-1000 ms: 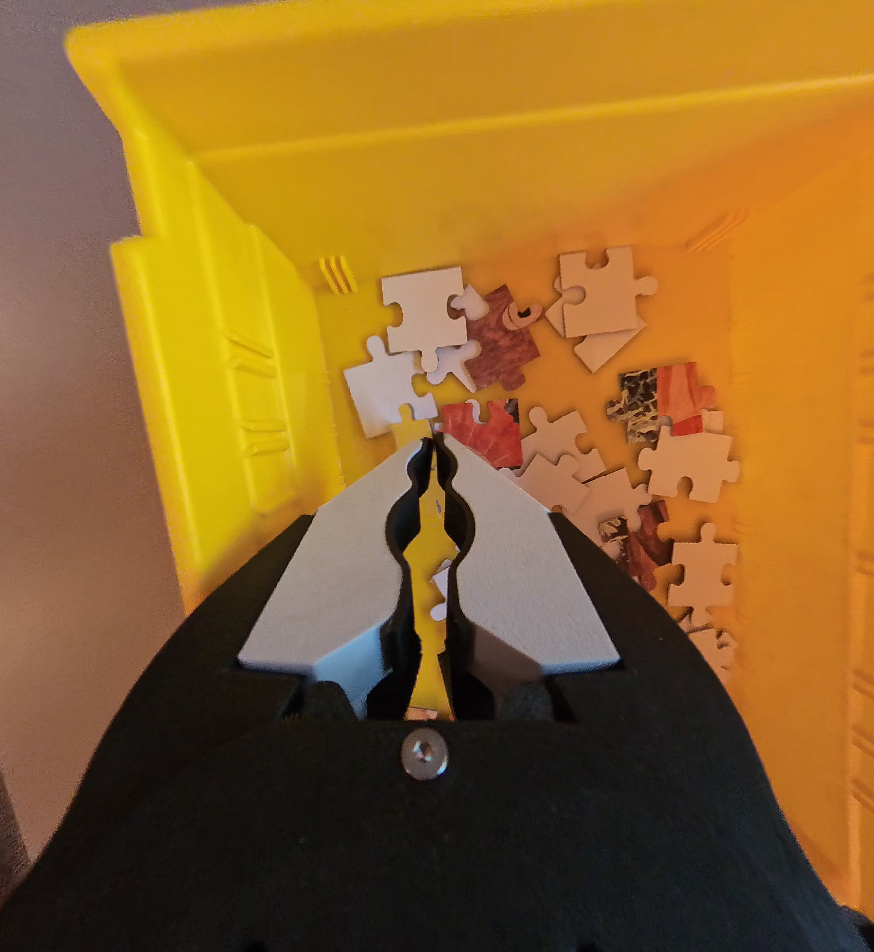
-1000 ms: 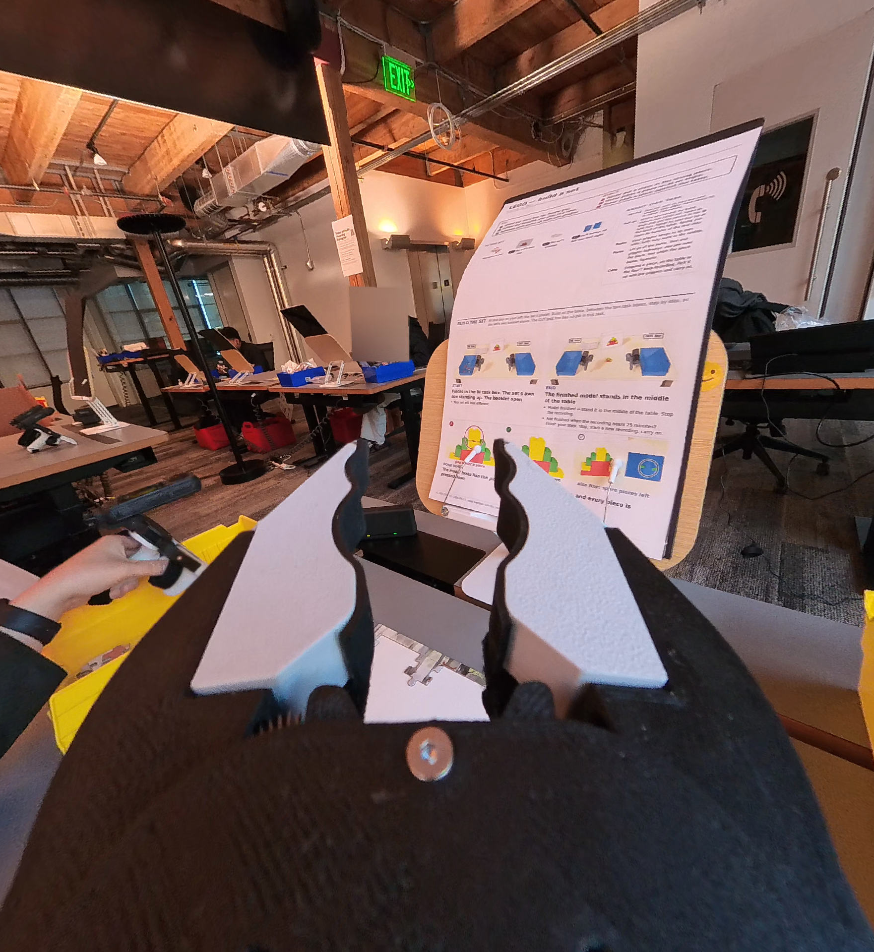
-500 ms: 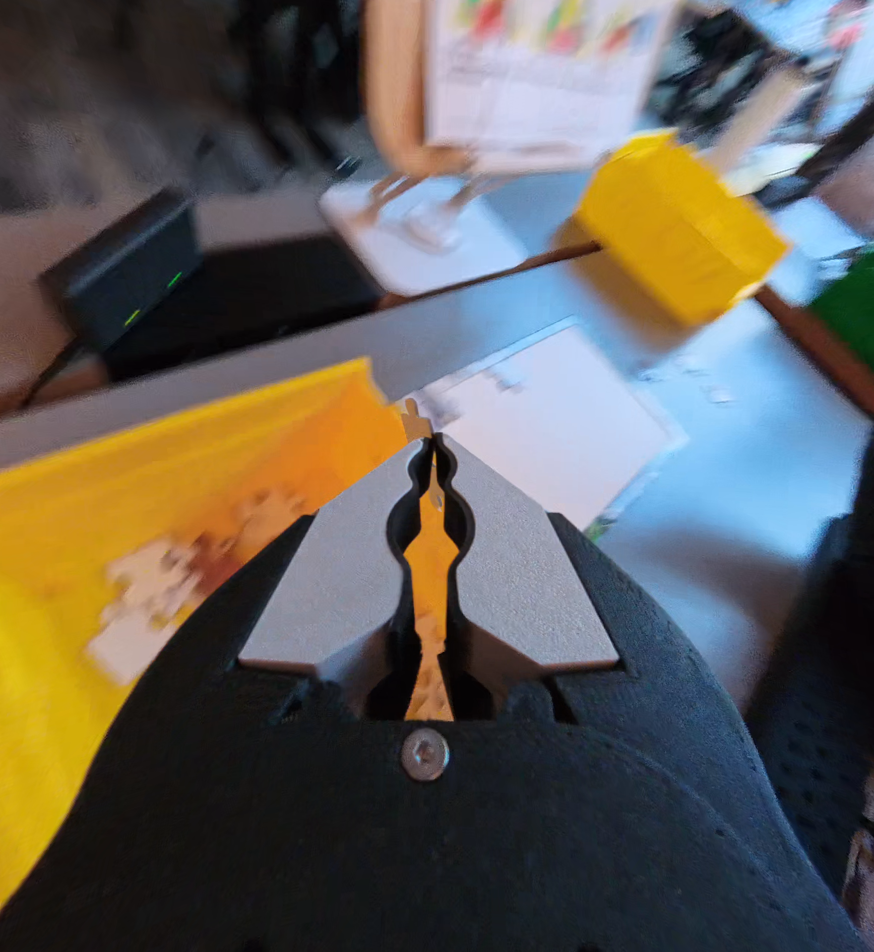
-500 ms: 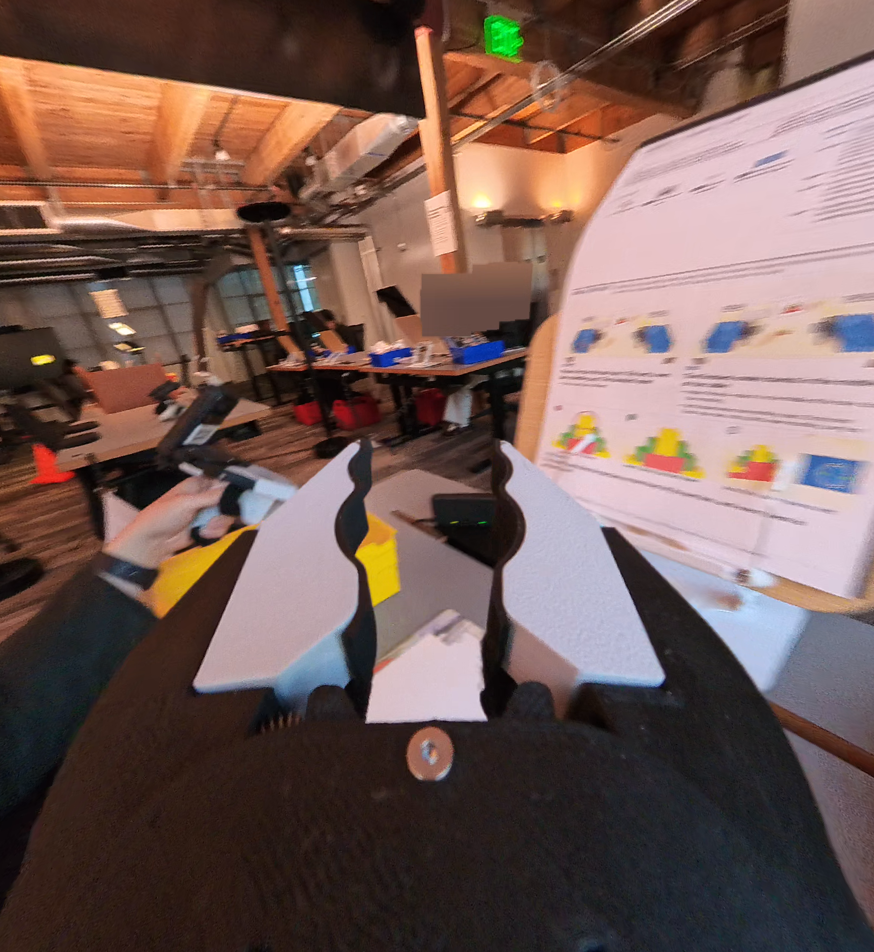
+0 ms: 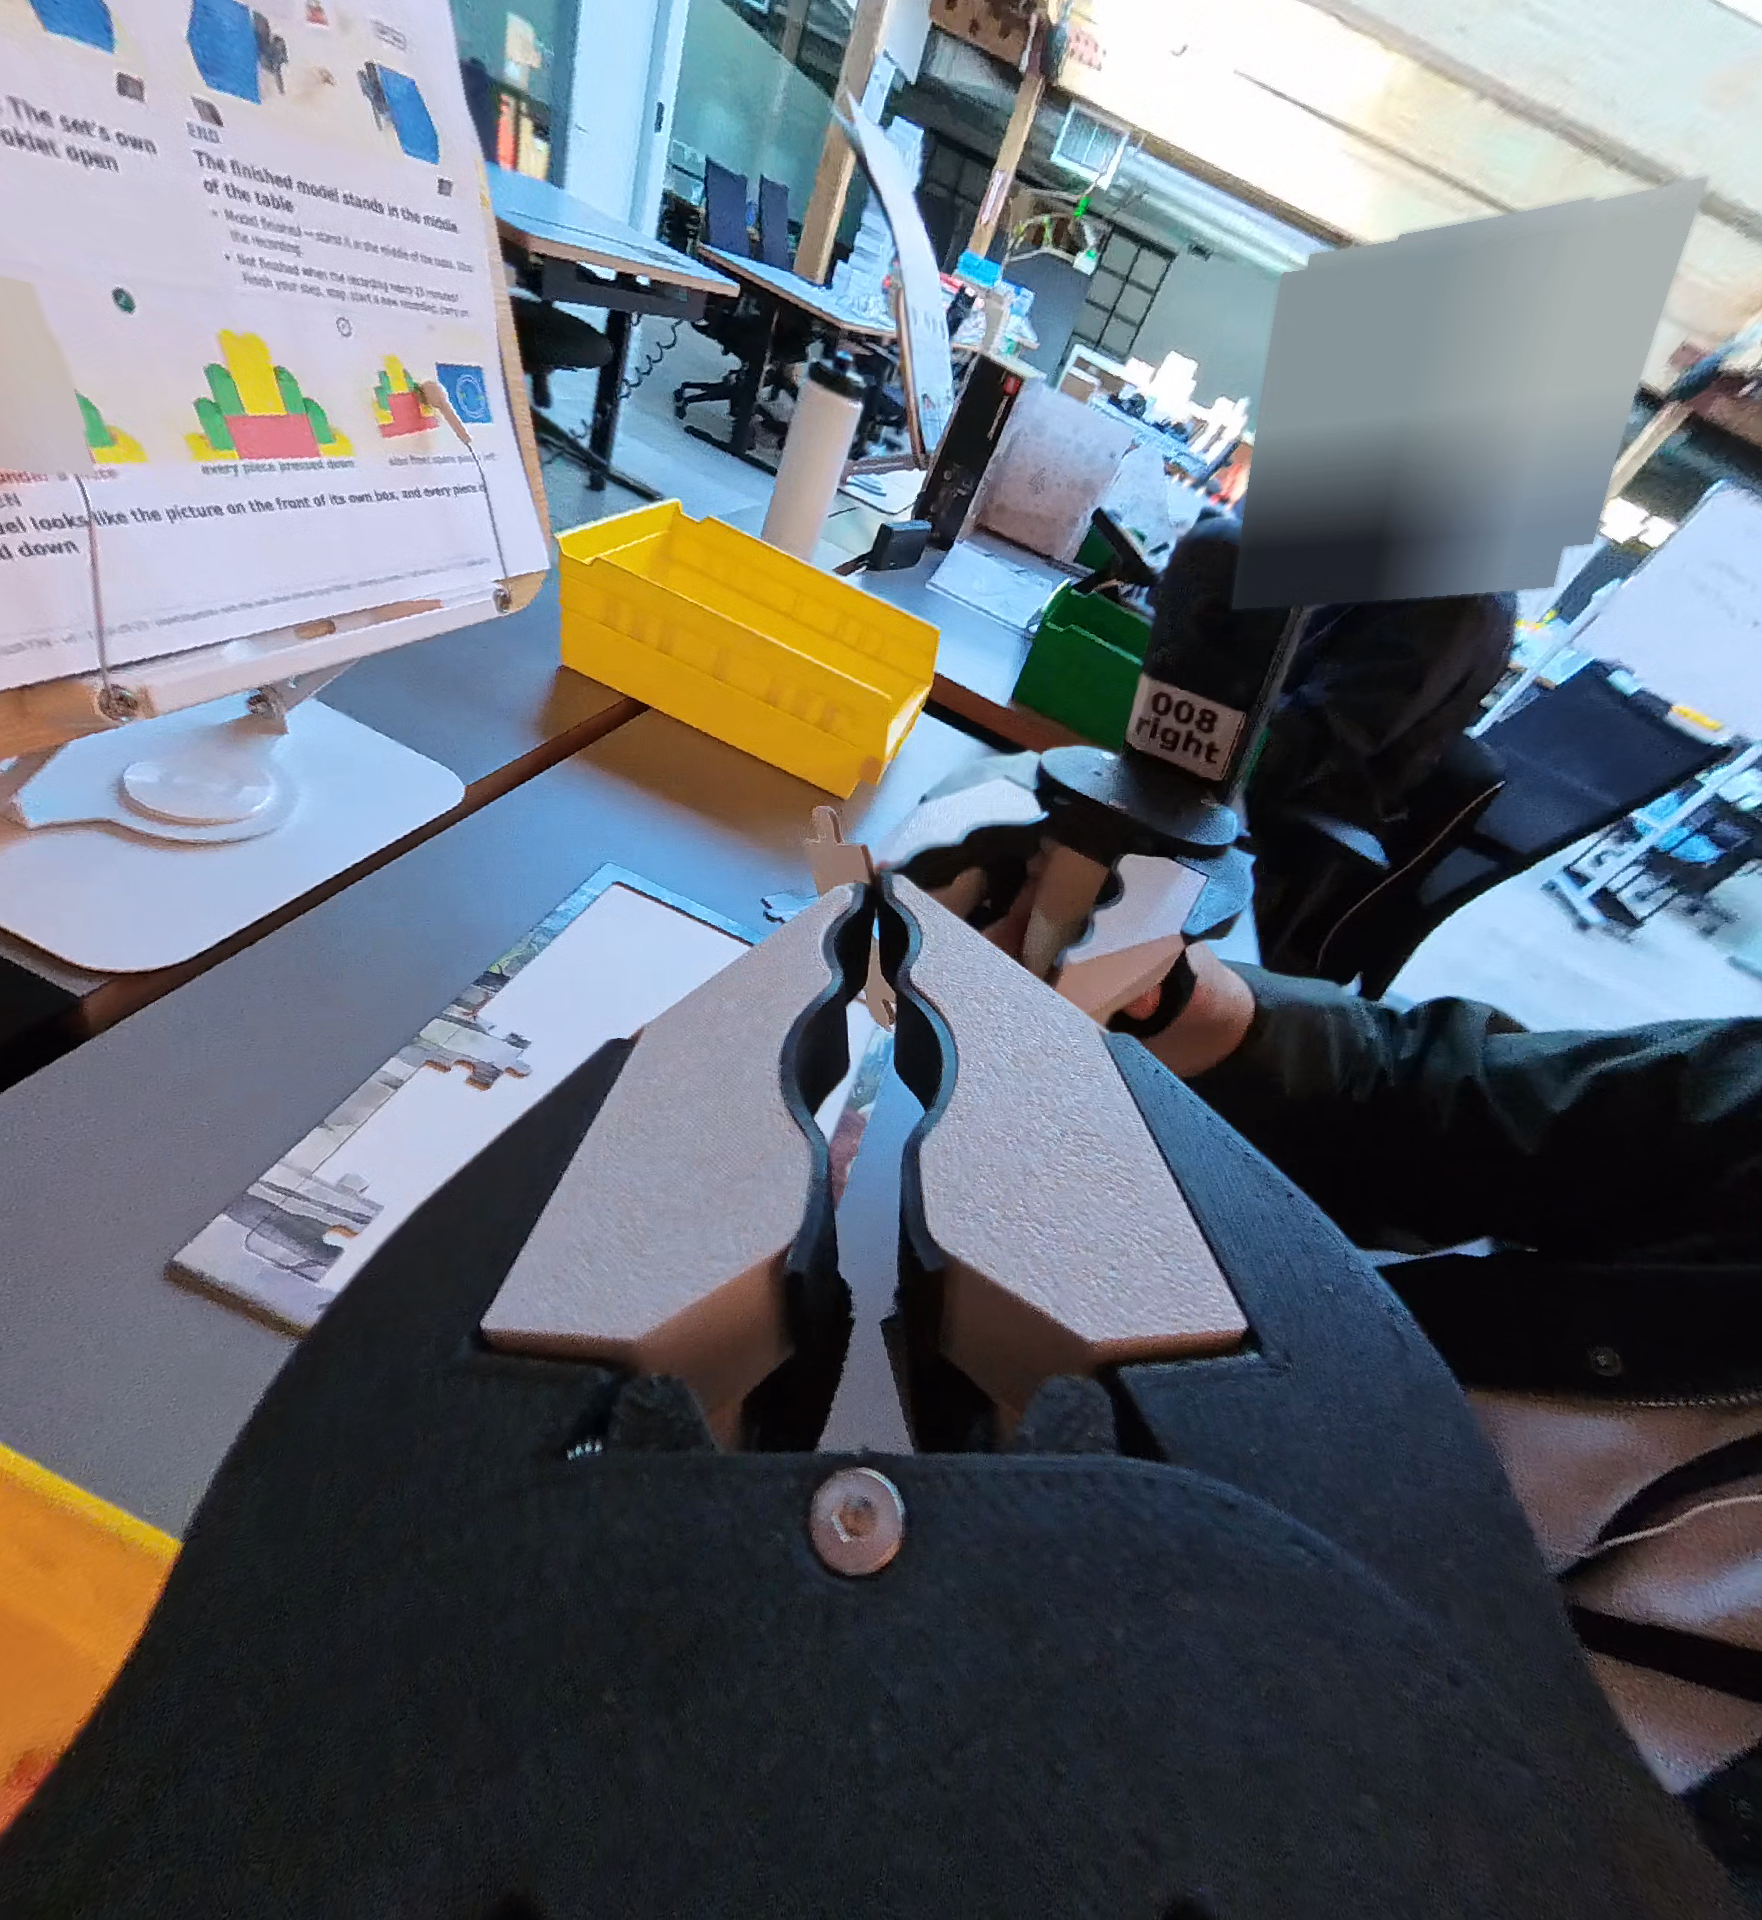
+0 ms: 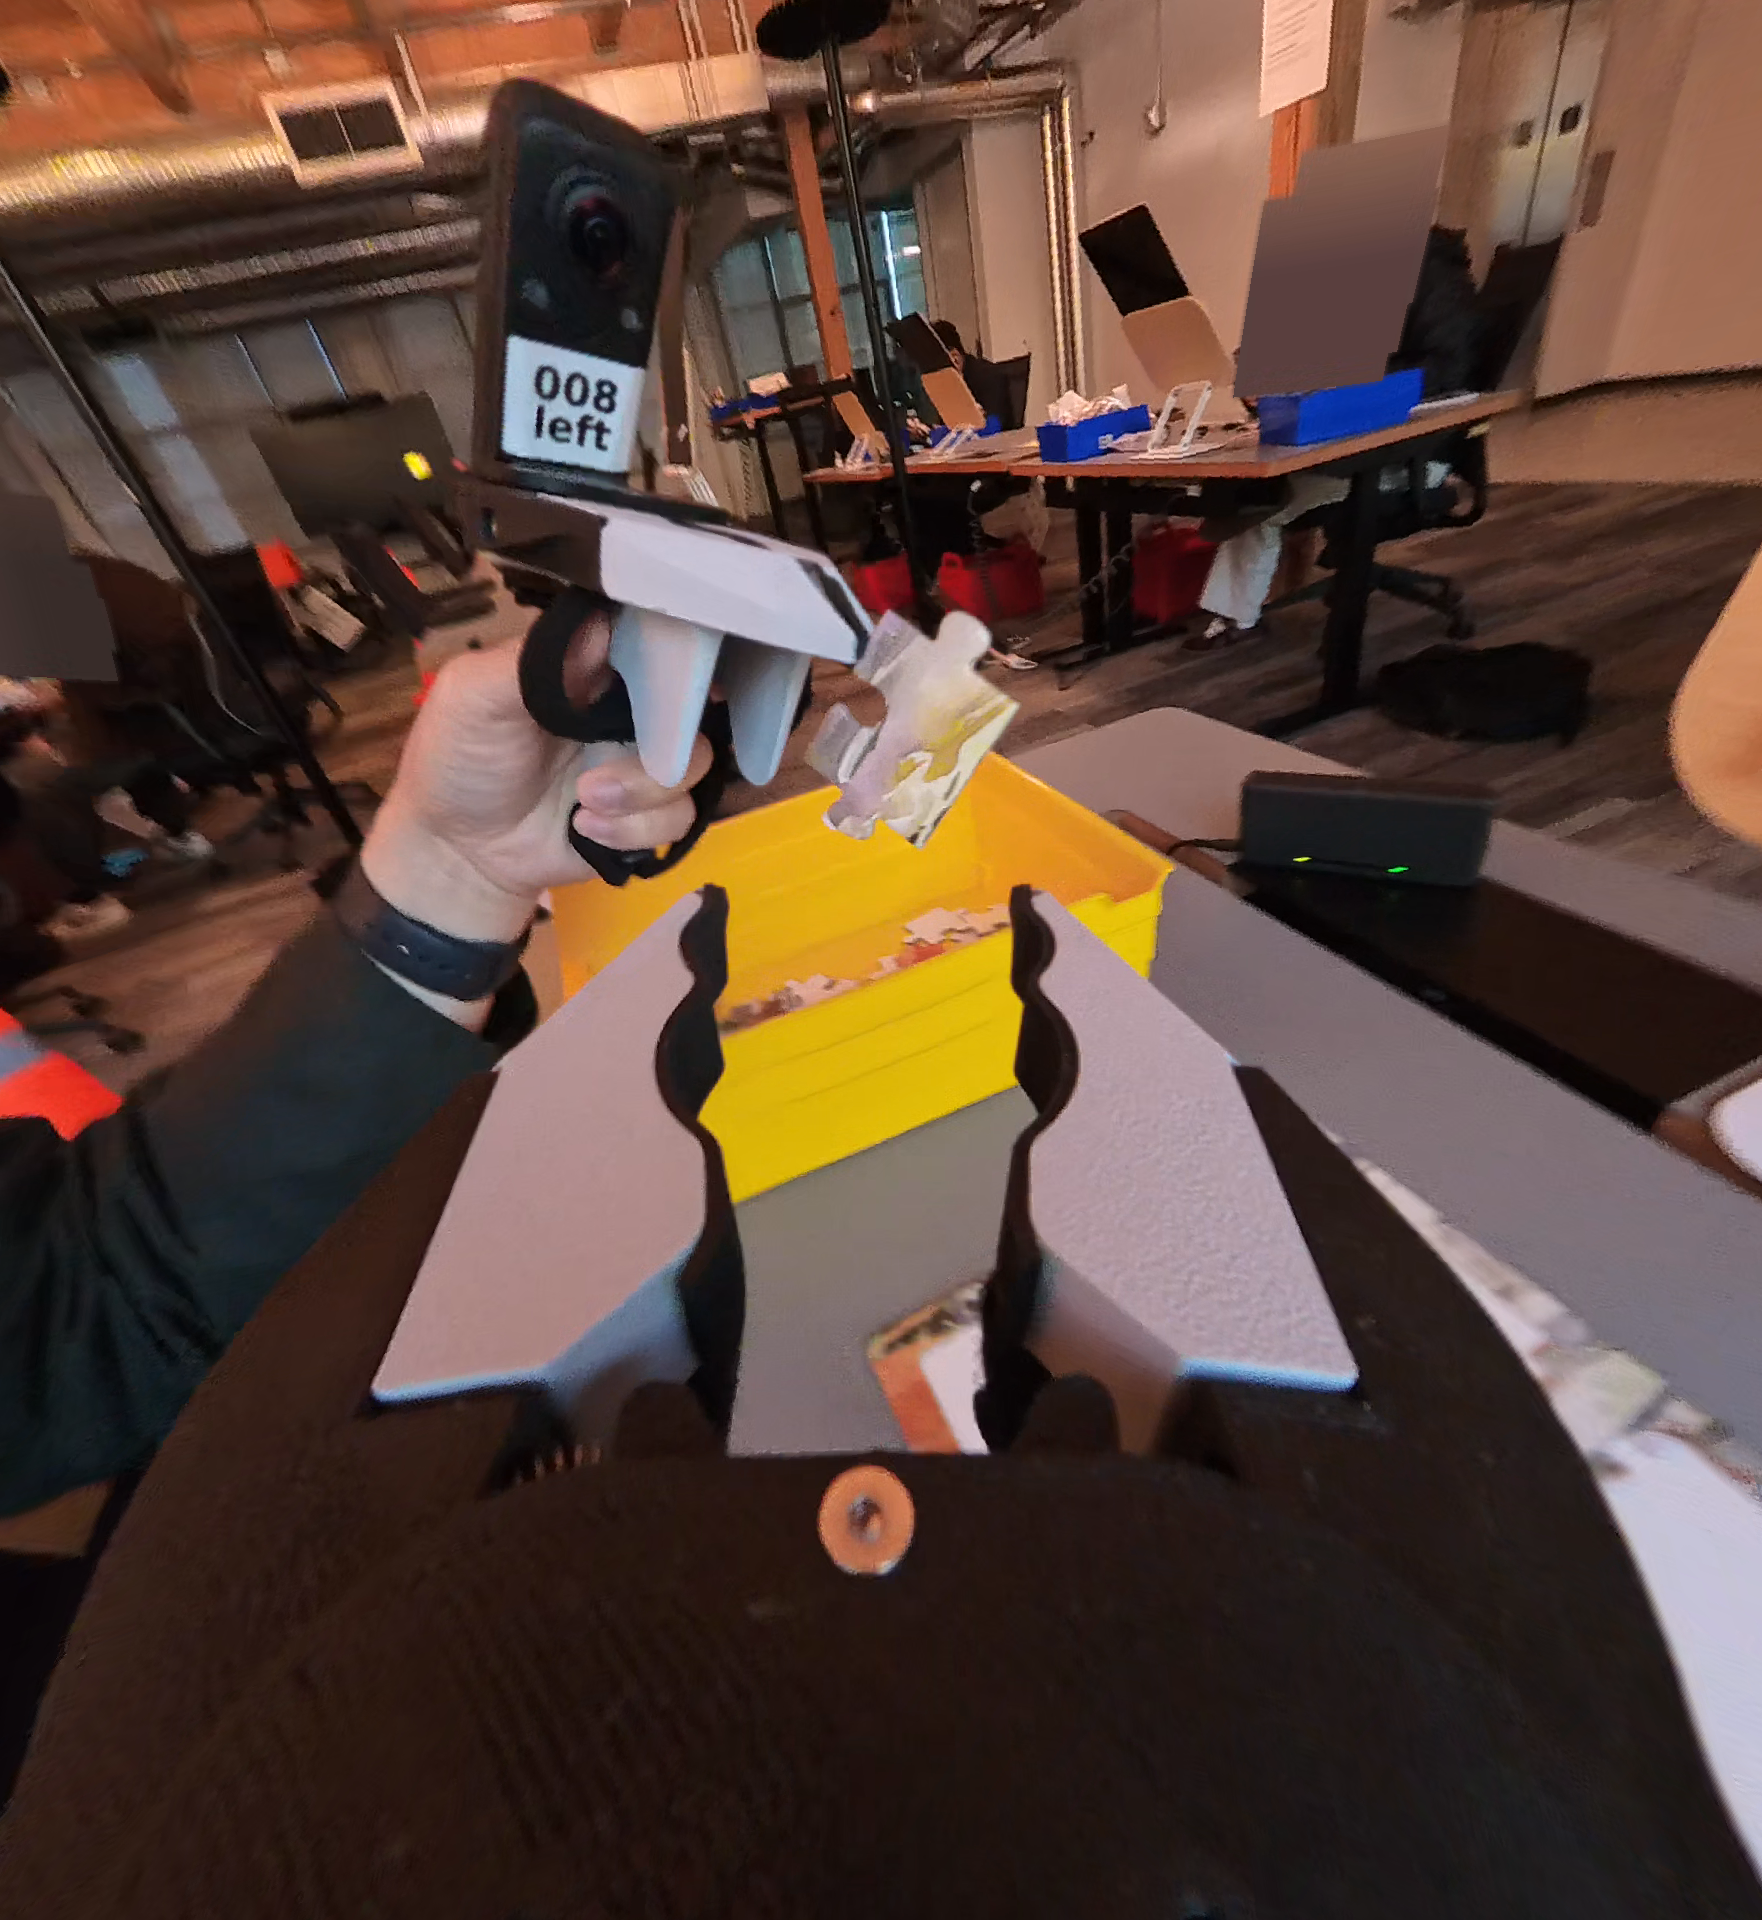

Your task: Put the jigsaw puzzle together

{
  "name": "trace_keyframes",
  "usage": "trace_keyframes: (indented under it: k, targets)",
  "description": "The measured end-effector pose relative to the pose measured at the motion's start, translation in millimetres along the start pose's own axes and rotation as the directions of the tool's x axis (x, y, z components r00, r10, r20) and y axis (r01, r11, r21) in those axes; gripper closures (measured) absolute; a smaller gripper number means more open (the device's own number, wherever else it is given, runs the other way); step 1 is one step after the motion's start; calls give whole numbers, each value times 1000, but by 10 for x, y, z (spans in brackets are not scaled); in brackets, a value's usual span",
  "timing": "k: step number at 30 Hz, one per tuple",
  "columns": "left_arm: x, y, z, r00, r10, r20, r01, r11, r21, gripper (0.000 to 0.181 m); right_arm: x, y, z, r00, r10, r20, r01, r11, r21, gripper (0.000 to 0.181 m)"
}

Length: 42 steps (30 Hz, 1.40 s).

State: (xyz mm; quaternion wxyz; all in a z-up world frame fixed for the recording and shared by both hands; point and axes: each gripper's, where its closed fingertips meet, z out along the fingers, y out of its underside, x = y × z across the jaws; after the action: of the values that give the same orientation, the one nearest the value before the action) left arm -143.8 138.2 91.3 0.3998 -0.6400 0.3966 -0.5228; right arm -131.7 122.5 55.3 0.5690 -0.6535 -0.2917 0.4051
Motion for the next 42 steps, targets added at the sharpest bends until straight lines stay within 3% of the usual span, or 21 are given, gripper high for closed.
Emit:
trace_keyframes:
  k: [3,9,21,24,26,28,29,31,34,36,42]
  targets:
    - [26,2,88,995,62,72,-61,998,-23,181,41,62,54,994,97,-53,-95,995,36,126]
    - [-26,87,285,967,132,218,-112,989,-101,181,224,5,-28,974,135,-181,-112,985,133,120]
    - [38,179,507,957,172,233,-143,980,-139,181,296,23,-65,968,206,-140,-187,973,136,145]
    - [35,189,479,970,120,211,-94,987,-132,180,324,32,-65,979,150,-135,-142,987,70,145]
    - [10,174,439,979,57,197,-34,993,-114,156,311,37,-73,994,56,-93,-57,998,-9,145]
    - [0,138,388,986,7,166,6,997,-80,149,265,75,-102,992,-122,-42,117,987,-112,145]
    - [15,127,370,990,-19,137,28,997,-65,147,285,105,-130,966,-255,-49,244,955,-167,145]
    - [47,153,366,993,-89,76,94,993,-69,146,384,180,-209,836,-544,-73,502,811,-300,145]
    - [36,293,432,984,-176,36,179,975,-129,155,489,282,-292,631,-774,-40,682,579,-446,145]
    - [-38,412,489,974,-216,62,224,959,-173,162,521,351,-300,588,-809,-12,704,519,-485,146]
    - [-201,701,570,962,-229,146,262,922,-283,159,523,497,-264,549,-834,48,734,454,-505,145]
